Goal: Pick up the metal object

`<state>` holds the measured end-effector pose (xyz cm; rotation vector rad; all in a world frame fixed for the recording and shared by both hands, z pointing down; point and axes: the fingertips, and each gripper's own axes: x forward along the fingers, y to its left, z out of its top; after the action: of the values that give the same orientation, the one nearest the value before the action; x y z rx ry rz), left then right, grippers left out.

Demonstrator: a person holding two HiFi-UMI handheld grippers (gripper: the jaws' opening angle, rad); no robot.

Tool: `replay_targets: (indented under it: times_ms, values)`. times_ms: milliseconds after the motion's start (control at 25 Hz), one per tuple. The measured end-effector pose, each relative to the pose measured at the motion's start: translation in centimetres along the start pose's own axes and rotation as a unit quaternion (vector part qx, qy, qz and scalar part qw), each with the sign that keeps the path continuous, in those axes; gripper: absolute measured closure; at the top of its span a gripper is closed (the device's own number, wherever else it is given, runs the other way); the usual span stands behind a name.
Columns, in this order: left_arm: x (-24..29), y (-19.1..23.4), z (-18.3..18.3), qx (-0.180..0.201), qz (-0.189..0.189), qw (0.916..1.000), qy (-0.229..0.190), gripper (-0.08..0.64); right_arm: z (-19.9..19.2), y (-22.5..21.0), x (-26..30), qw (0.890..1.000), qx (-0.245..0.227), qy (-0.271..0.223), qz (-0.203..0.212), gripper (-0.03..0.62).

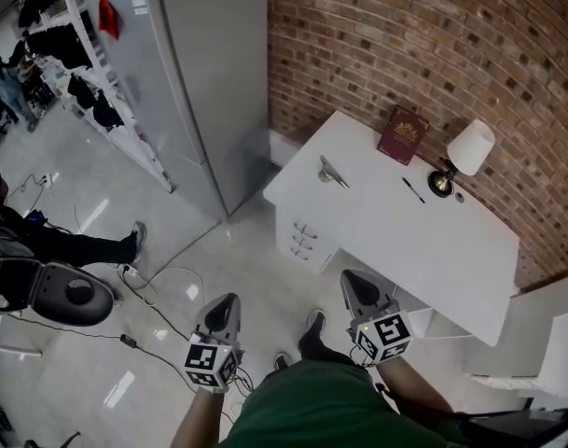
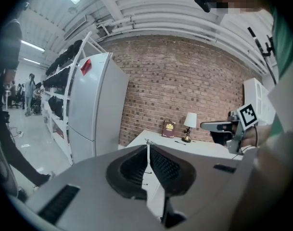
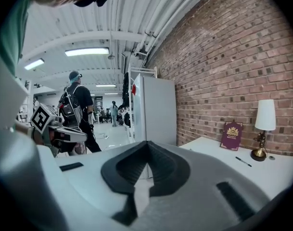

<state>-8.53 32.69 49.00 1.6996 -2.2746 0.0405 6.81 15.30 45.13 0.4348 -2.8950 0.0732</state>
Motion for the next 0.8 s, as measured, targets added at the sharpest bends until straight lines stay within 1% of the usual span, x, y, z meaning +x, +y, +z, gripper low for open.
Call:
replay_targets:
  times_ms: [120, 280, 600, 800]
  values:
    - [1.3, 1.3, 0.6, -0.007, 0.019, 0.9998, 0.008, 0.545, 0.6, -0.6, 2.7, 1.0, 0.0, -0.003, 0.02, 0.589]
    - [4.5, 1.3, 1.6, -0.008, 0.027, 0.9994, 0.017, 0.545, 0.5, -3.2, 5.5, 0.999, 0.006, 0.005, 0.034, 0.589]
    - [12.6, -0.8, 4.3, -0.007, 0.02, 0.9995, 0.024, 0.545, 0.7, -10.7, 9.0, 0.999, 0.022, 0.01, 0.037, 0.589]
    - [17.3, -3.0, 6.0, -0.001, 0.005, 0.9997, 0.022, 0.545, 0.4, -14.9, 10.3, 0.999, 0.037, 0.011, 0.036, 0.589]
